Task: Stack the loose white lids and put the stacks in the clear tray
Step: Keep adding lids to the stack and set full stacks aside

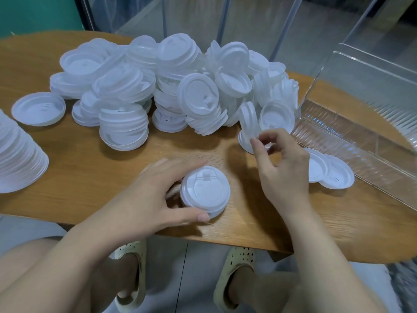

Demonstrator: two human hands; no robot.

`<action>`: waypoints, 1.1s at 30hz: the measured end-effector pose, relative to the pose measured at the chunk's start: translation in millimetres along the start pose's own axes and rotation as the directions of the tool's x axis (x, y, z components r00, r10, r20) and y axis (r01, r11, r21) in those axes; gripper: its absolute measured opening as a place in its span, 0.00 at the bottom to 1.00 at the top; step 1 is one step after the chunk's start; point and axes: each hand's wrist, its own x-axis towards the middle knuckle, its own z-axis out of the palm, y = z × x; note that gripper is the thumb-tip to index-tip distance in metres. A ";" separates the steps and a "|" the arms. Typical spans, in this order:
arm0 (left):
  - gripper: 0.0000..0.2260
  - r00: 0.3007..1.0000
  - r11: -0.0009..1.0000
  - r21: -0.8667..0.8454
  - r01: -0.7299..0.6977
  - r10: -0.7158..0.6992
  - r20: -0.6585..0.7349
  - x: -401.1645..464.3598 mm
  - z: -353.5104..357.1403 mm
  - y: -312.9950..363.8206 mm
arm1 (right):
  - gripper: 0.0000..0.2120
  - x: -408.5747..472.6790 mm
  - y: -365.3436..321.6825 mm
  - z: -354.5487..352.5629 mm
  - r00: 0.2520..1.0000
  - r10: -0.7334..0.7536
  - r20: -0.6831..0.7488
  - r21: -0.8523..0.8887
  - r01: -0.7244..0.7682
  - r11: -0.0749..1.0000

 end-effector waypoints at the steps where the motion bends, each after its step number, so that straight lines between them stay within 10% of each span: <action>1: 0.41 1.000 1.000 -0.006 0.001 -0.001 -0.006 0.5 0.7 -0.1 | 0.10 -5.4 -2.9 -4.4 1.000 0.020 0.021 0.024 -0.021 1.000; 8: 0.37 0.998 0.998 -0.051 0.023 -0.026 -0.054 1.9 5.4 6.6 | 0.15 -18.6 -7.9 -20.7 0.922 0.344 0.178 0.313 -0.384 0.869; 14: 0.37 0.996 0.996 -0.057 0.067 -0.070 -0.054 2.5 8.1 7.7 | 0.12 -16.5 0.6 -24.0 0.863 0.444 0.239 0.226 -0.494 0.839; 33: 0.40 0.996 0.996 -0.040 0.086 -0.086 -0.021 1.2 9.7 2.7 | 0.31 -18.9 4.0 -15.8 0.886 0.383 0.262 -0.172 -0.348 0.922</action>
